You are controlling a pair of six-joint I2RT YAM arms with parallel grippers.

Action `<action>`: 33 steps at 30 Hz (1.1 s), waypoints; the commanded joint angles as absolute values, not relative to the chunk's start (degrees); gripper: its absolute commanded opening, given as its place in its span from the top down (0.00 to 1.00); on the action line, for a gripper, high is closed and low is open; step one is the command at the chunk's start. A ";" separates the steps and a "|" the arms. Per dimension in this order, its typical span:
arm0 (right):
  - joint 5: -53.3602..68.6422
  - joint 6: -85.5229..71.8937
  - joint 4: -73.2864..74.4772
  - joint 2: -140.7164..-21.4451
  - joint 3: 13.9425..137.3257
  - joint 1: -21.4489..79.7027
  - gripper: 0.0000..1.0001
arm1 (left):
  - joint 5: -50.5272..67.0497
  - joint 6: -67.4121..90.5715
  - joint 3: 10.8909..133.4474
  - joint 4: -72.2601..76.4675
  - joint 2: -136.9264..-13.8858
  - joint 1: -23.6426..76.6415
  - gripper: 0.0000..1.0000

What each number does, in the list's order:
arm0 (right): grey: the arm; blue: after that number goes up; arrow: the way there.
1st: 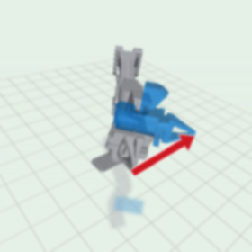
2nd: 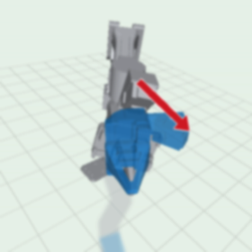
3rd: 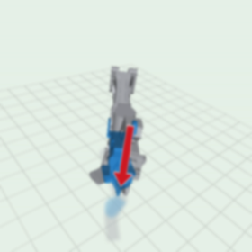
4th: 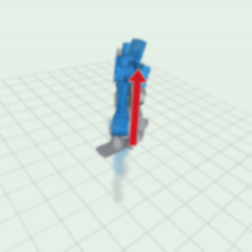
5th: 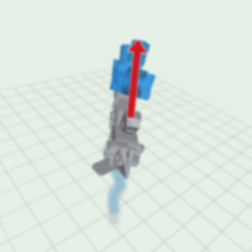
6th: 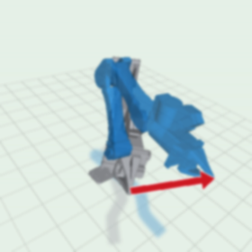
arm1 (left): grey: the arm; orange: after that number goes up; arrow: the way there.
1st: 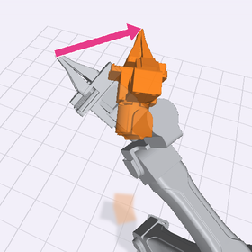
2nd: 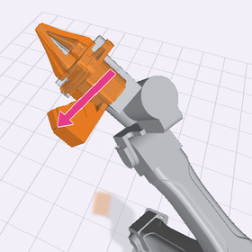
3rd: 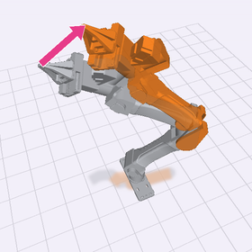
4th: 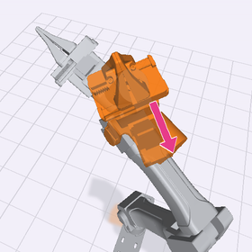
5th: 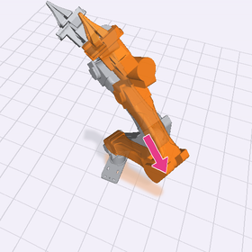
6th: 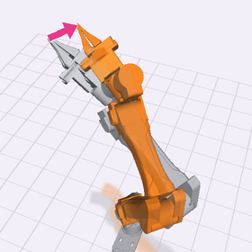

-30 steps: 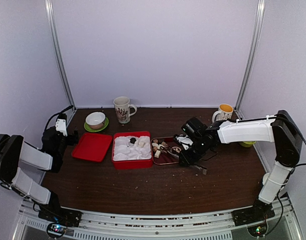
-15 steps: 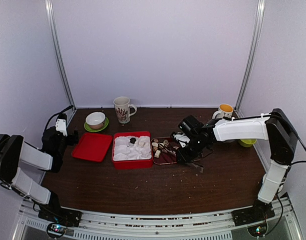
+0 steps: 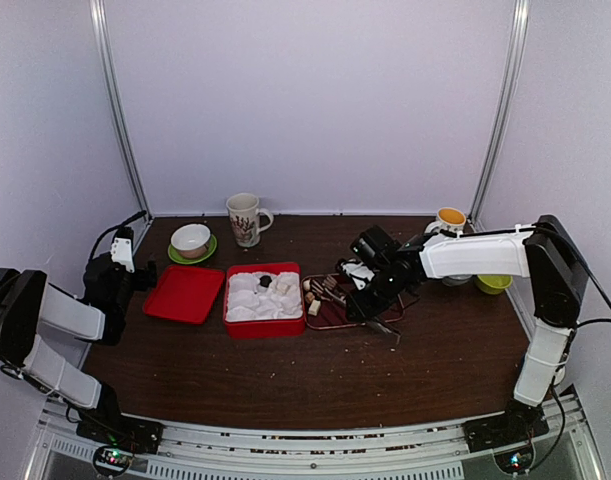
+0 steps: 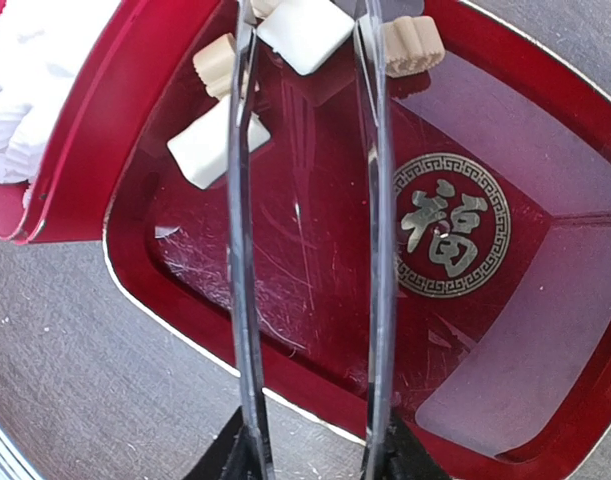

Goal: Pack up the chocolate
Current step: Pick up the fake chocolate from the plate, then place the fake chocolate in the empty pocket of the box.

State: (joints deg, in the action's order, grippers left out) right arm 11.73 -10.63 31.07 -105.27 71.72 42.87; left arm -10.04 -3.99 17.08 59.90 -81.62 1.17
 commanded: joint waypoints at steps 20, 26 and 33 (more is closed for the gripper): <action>9.85 -9.98 28.19 -96.20 67.46 43.14 0.70 | -9.49 -4.38 16.95 62.02 -81.56 0.81 0.02; 14.66 -8.73 25.19 -94.68 67.41 43.58 0.70 | -9.49 -4.39 16.88 62.05 -81.56 0.84 0.02; 17.62 -8.57 22.08 -94.59 70.19 45.37 0.70 | -9.49 -4.39 16.88 62.00 -81.56 0.78 0.02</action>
State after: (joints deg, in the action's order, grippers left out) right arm 14.87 -9.17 26.09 -96.20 67.53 44.14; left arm -10.04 -3.99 17.08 59.90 -81.62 1.17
